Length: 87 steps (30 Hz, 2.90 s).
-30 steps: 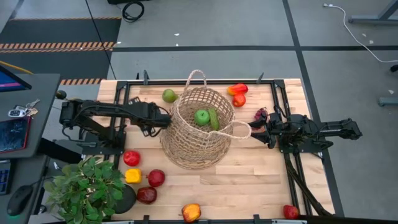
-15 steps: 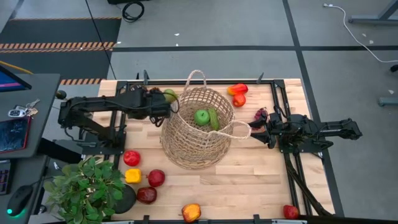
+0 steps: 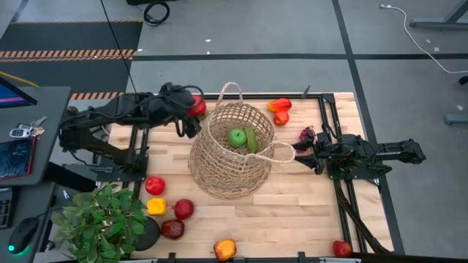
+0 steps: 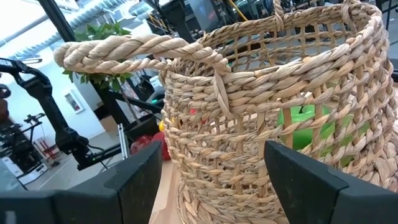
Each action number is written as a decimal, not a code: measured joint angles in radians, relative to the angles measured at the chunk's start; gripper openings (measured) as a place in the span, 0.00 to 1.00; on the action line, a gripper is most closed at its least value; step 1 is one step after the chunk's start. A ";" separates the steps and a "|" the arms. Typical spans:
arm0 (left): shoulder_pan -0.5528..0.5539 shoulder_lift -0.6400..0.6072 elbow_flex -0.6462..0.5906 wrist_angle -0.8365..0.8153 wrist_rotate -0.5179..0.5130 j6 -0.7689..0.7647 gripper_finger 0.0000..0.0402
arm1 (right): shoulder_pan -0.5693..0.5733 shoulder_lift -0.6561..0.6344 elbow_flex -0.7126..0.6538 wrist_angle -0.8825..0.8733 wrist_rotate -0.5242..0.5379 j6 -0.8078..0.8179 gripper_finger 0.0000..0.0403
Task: Build produce basket
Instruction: Put the red apple into the basket
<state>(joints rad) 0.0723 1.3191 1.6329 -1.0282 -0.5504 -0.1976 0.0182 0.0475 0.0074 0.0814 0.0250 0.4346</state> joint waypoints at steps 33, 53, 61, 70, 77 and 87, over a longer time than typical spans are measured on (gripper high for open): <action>-0.036 0.117 -0.004 0.133 0.092 1.620 0.88 | 0.000 0.000 0.000 0.000 0.000 0.000 0.71; -0.036 0.116 -0.004 0.159 0.092 0.886 0.88 | 0.000 0.000 0.000 0.000 0.000 0.000 0.71; -0.036 0.116 -0.004 0.206 0.095 0.382 0.88 | 0.000 0.000 0.000 0.000 0.000 0.000 0.71; 0.033 0.112 0.091 0.271 0.393 0.062 0.88 | 0.000 0.000 0.000 0.000 0.000 0.000 0.71; 0.084 0.112 0.100 0.279 0.501 -0.108 0.88 | 0.000 0.000 0.000 -0.001 0.000 0.000 0.71; 0.084 0.120 0.100 0.319 0.500 -0.345 0.88 | 0.000 0.000 0.000 0.000 0.000 0.000 0.71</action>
<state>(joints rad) 0.1562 1.4395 1.7332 -0.7089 -0.0508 -0.5423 0.0184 0.0475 0.0074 0.0811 0.0250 0.4347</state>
